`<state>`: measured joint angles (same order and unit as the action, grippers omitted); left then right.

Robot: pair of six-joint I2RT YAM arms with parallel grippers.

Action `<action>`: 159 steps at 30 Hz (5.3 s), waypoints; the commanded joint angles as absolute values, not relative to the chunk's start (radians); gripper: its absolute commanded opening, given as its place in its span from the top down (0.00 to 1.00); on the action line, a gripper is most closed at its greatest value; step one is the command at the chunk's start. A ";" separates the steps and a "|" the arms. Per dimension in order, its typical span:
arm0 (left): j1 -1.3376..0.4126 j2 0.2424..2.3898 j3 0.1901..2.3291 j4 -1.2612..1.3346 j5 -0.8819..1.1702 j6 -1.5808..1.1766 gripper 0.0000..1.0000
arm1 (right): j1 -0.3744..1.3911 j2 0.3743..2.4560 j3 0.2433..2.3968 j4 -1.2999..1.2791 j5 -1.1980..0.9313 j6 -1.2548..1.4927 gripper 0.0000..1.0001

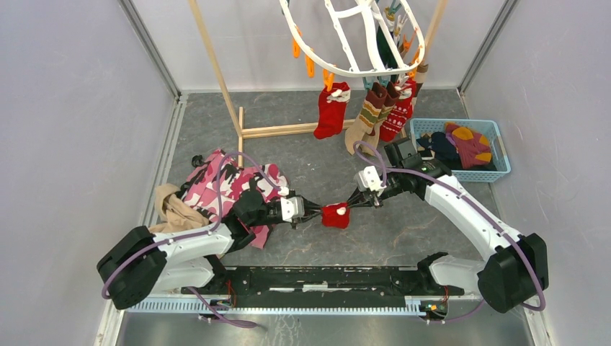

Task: Clip the socks to the hanger
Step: Pick up the sock from the bin.

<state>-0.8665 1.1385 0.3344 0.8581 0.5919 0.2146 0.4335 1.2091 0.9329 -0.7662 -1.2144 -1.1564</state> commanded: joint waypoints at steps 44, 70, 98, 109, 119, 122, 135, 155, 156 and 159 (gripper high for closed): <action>-0.873 1.097 0.249 1.051 0.383 -0.365 0.98 | 0.470 1.164 0.937 -0.593 -1.243 -0.992 1.00; -0.870 0.748 0.475 0.343 0.305 -0.152 0.00 | 0.421 1.161 0.973 -0.635 -1.250 -0.969 0.99; -0.871 1.219 1.005 -0.215 0.547 0.147 0.44 | 0.446 1.179 0.982 -0.661 -1.224 -0.988 0.95; -0.862 1.142 0.893 -0.067 0.504 -0.059 0.98 | 0.446 1.169 1.023 -0.670 -1.133 -0.974 0.56; -0.830 0.786 0.520 0.130 0.027 -0.800 0.98 | 0.468 1.091 1.014 -0.534 -1.057 -0.854 0.45; -0.830 0.779 0.512 0.174 -0.058 -0.957 0.98 | 0.541 1.100 0.962 -0.426 -1.056 -0.751 0.45; -0.830 0.920 0.641 0.148 -0.191 -1.257 0.98 | 0.725 1.172 0.860 0.069 -0.684 -0.300 0.43; -0.831 0.992 0.681 0.215 -0.230 -1.441 0.98 | 0.749 1.215 0.836 0.179 -0.472 -0.083 0.35; -0.831 0.996 0.682 0.219 -0.233 -1.444 0.98 | 0.750 1.216 0.836 0.180 -0.467 -0.079 0.35; -0.831 1.001 0.683 0.220 -0.248 -1.456 0.98 | 0.758 1.221 0.838 0.181 -0.452 -0.069 0.35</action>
<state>-0.8318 0.9951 0.6403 0.1688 -0.2050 -1.3907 0.7448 1.2133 0.8391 0.1307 -0.4973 -0.1093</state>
